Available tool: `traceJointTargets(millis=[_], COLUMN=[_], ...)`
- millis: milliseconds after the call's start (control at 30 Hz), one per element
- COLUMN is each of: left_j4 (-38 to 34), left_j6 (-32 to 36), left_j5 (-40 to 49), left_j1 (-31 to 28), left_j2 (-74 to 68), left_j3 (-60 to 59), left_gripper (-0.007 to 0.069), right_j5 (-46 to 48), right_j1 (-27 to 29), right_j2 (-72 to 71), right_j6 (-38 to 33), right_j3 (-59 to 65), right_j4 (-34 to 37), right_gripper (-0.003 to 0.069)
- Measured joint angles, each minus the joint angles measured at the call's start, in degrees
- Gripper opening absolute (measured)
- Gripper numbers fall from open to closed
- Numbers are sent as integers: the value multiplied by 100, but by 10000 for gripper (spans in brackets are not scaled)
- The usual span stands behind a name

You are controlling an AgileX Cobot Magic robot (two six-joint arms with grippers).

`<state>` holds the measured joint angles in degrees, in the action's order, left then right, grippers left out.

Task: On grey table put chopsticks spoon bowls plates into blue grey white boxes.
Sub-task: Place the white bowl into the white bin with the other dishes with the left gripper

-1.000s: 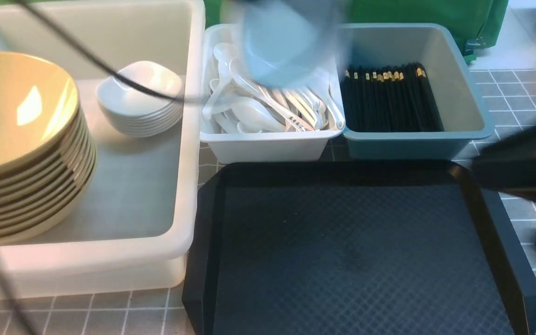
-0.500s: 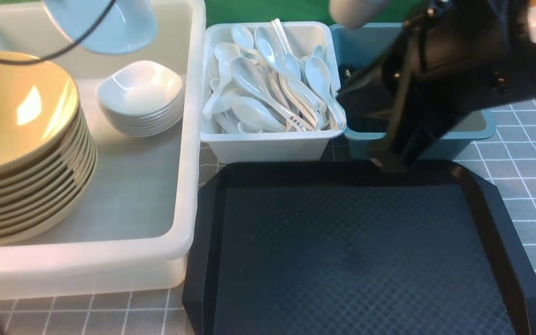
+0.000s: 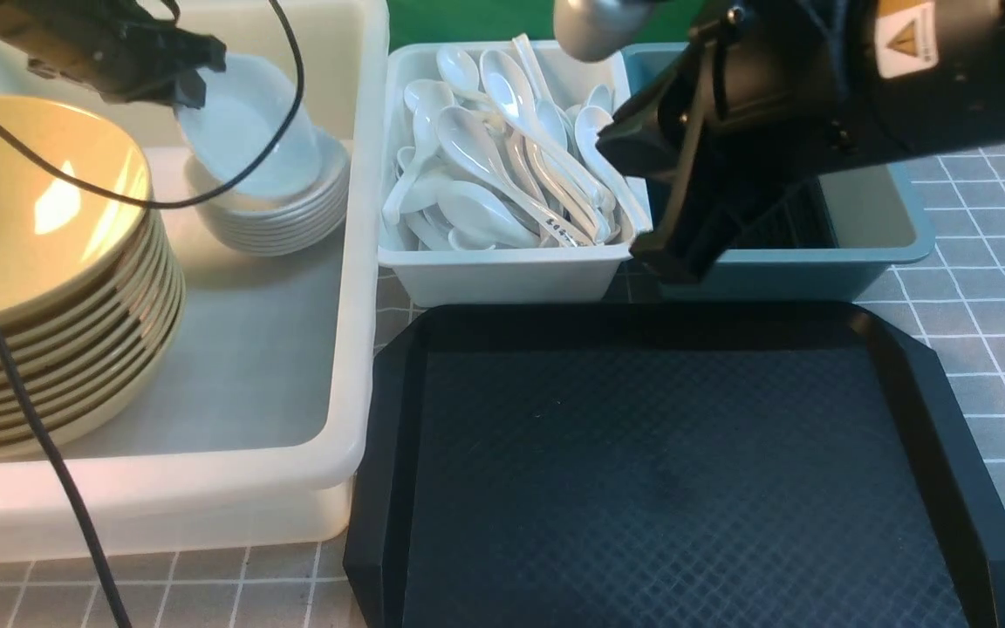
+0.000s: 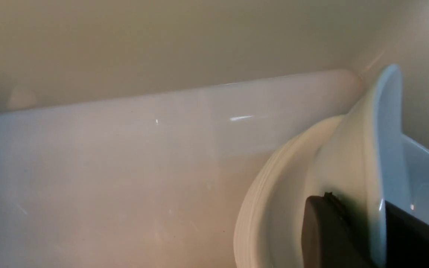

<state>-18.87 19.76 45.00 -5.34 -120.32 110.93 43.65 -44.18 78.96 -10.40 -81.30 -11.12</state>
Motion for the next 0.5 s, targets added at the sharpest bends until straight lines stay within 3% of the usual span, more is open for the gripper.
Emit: traceJointTargets(millis=[133, 167, 300, 400, 500], left_j4=[6, 22, 243, 390, 474], left_j6=[255, 332, 377, 345, 334], left_j5=[-45, -45, -45, -45, -31], left_j1=[86, 132, 214, 214, 214], left_j2=[0, 0, 0, 0, 5], left_j3=[0, 0, 0, 0, 0], left_gripper=[211, 289, 480, 573, 612], right_j5=[-12, -2, 91, 207, 258], right_j1=[82, 82, 86, 88, 88], right_j2=[105, 118, 118, 118, 118], right_j6=[0, 0, 0, 0, 0], right_j3=[0, 0, 0, 0, 0], right_j4=[-11, -23, -23, -23, -23], right_gripper=[131, 131, 132, 132, 133])
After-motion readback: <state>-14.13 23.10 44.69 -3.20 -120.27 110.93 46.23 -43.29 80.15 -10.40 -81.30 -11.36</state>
